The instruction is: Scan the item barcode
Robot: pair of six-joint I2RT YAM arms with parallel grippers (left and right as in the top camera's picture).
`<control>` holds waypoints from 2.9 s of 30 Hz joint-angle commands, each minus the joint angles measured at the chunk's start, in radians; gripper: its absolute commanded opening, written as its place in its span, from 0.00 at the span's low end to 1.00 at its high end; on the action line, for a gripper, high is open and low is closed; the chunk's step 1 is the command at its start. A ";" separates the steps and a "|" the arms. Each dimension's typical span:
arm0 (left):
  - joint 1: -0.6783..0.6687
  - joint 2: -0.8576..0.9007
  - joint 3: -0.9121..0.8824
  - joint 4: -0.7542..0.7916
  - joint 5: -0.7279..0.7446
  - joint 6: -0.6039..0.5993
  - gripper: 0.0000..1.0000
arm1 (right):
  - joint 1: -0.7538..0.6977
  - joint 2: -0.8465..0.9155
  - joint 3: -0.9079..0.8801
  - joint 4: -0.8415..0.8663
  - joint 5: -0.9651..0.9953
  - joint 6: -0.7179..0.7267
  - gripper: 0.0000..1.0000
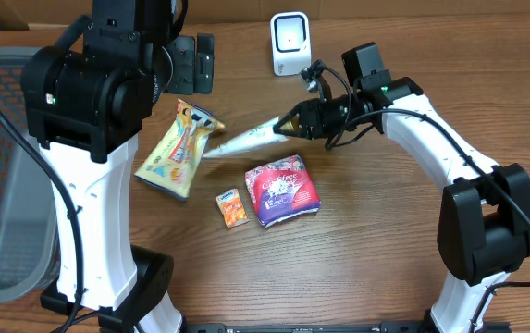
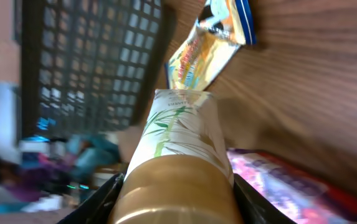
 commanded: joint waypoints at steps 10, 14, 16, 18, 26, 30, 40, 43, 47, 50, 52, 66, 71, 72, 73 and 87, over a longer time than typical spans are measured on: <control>0.004 0.016 -0.005 -0.002 -0.010 -0.021 1.00 | 0.031 -0.050 0.033 0.019 0.021 0.494 0.29; 0.004 0.016 -0.005 -0.002 -0.010 -0.021 1.00 | 0.039 -0.050 0.033 0.020 0.171 0.672 0.34; 0.004 0.016 -0.005 -0.002 -0.010 -0.021 1.00 | 0.039 -0.049 0.033 0.020 0.212 0.727 0.34; 0.005 0.016 -0.005 -0.002 -0.010 -0.021 1.00 | 0.039 -0.049 0.033 0.019 0.245 0.774 0.33; 0.004 0.016 -0.005 -0.002 -0.010 -0.026 1.00 | 0.039 -0.049 0.032 0.015 0.299 0.969 0.28; 0.004 0.016 -0.005 -0.002 0.027 -0.025 1.00 | 0.034 -0.047 0.031 -0.058 0.452 0.998 0.28; 0.004 0.022 -0.010 -0.002 0.087 -0.025 1.00 | 0.022 -0.047 0.031 -0.186 0.852 1.024 0.33; 0.004 0.022 -0.010 -0.002 0.117 -0.025 1.00 | 0.022 -0.043 0.030 -0.197 0.925 1.024 0.36; 0.004 0.022 -0.010 -0.002 0.121 -0.025 1.00 | 0.022 -0.042 0.017 -0.195 1.058 1.024 0.45; 0.004 0.022 -0.010 -0.002 0.122 -0.025 1.00 | 0.022 -0.042 0.013 -0.196 1.148 1.016 0.47; 0.004 0.022 -0.010 -0.002 0.122 -0.025 1.00 | 0.022 -0.042 0.012 -0.201 1.213 0.985 0.47; 0.004 0.022 -0.010 -0.002 0.122 -0.025 1.00 | 0.022 -0.042 0.012 -0.150 1.434 0.732 0.60; 0.004 0.022 -0.010 -0.002 0.122 -0.026 1.00 | 0.022 -0.042 0.012 -0.100 1.434 0.645 0.78; 0.004 0.022 -0.010 -0.002 0.122 -0.026 1.00 | 0.022 -0.042 0.012 -0.095 1.434 0.635 0.78; 0.004 0.022 -0.010 -0.002 0.122 -0.025 1.00 | 0.022 -0.042 0.012 -0.084 1.433 0.617 0.78; 0.004 0.022 -0.010 -0.002 0.114 -0.025 1.00 | 0.042 -0.061 0.001 -0.319 0.913 0.864 1.00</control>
